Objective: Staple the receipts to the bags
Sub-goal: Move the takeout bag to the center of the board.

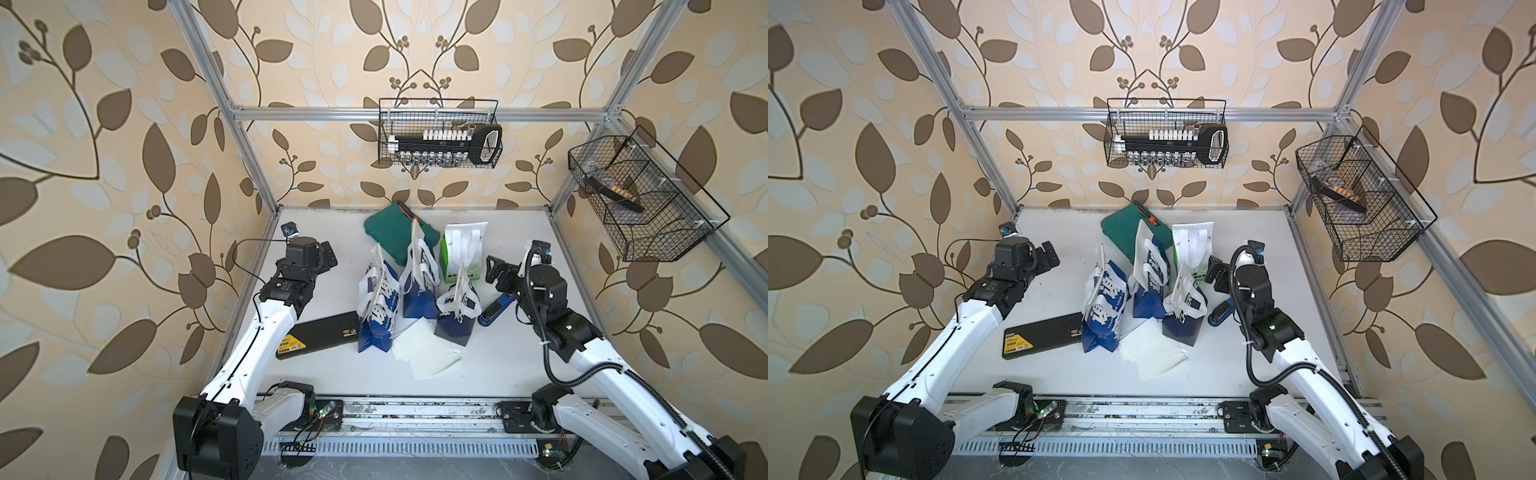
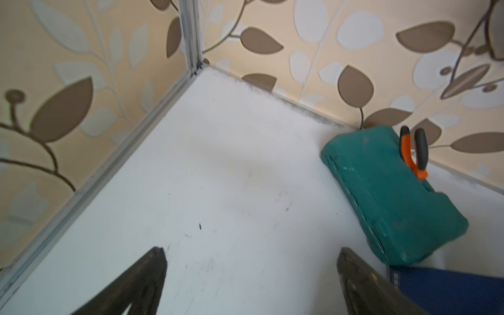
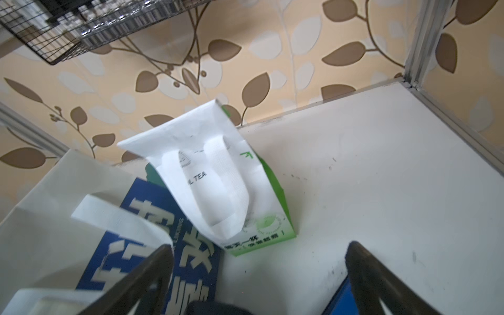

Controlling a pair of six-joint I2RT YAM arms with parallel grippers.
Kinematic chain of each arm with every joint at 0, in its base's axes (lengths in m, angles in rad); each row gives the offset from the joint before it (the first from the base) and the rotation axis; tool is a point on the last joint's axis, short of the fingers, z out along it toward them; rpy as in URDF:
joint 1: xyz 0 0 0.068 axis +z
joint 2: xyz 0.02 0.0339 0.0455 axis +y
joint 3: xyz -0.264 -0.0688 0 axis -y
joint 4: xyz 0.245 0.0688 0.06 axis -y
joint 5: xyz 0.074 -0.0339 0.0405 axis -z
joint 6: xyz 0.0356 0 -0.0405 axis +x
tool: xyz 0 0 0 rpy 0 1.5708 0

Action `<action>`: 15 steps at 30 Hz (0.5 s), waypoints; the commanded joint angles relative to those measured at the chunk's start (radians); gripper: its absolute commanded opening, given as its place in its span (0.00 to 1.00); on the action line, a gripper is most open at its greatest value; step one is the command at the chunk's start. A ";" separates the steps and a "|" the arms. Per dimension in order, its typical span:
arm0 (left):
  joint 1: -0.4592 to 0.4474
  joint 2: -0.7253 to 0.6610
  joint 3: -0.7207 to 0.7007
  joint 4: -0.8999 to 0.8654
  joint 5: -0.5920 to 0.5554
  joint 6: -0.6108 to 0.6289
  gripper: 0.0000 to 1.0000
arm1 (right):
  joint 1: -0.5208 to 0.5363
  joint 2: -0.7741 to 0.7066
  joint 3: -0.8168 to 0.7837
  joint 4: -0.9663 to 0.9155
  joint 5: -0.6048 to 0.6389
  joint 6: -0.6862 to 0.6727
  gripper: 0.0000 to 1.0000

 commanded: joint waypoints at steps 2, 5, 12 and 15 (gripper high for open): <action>-0.055 0.012 -0.023 -0.115 0.019 -0.205 0.99 | 0.027 -0.075 0.029 -0.434 -0.089 0.069 0.97; -0.102 0.060 0.009 -0.155 -0.023 -0.251 0.99 | 0.026 -0.103 0.037 -0.575 -0.289 0.027 0.94; -0.119 0.160 0.096 -0.233 -0.052 -0.340 0.99 | 0.025 0.071 0.120 -0.821 -0.733 -0.031 0.95; -0.120 0.162 0.121 -0.253 -0.051 -0.345 0.99 | 0.026 0.151 0.044 -0.796 -0.879 -0.036 0.93</action>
